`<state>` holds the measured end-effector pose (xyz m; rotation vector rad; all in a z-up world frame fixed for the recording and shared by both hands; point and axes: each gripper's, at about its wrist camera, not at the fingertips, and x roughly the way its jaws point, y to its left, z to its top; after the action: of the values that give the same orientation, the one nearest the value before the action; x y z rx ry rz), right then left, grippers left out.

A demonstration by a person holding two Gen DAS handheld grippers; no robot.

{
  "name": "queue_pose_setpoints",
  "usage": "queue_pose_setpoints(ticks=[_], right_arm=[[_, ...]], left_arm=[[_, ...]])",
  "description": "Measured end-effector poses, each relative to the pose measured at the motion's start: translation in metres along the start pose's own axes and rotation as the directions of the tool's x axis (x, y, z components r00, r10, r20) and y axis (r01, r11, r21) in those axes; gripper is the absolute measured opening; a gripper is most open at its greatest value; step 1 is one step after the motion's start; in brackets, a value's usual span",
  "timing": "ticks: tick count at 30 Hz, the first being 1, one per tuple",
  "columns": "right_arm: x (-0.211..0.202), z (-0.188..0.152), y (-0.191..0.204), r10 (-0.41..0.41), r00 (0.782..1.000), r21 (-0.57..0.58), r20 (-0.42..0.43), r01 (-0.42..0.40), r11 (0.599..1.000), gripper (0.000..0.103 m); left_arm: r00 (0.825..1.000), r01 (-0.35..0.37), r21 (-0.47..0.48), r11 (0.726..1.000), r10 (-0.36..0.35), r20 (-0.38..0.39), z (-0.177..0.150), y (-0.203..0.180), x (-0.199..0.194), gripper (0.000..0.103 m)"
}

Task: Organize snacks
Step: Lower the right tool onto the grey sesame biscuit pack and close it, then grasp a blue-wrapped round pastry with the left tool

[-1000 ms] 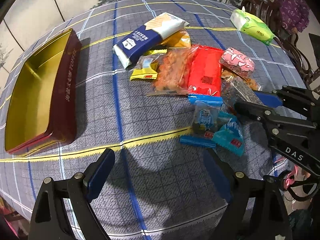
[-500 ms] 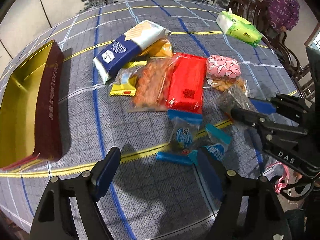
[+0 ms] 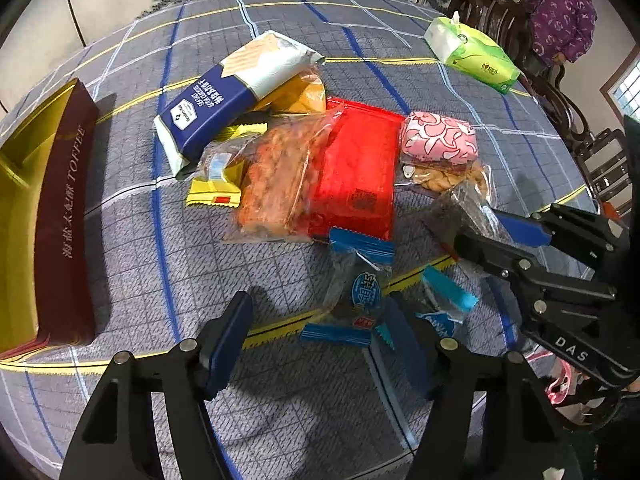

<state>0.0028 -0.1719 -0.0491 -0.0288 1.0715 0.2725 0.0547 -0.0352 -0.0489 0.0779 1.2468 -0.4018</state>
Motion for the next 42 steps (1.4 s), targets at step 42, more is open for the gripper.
queue_pose_setpoints(ticks=[42], right_arm=[[-0.01,-0.009,0.0,0.005,1.0,0.026,0.0,-0.005,1.0,0.027]], left_arm=[[0.999,0.002,0.104,0.995,0.001,-0.036,0.015,-0.022,0.012,0.028]])
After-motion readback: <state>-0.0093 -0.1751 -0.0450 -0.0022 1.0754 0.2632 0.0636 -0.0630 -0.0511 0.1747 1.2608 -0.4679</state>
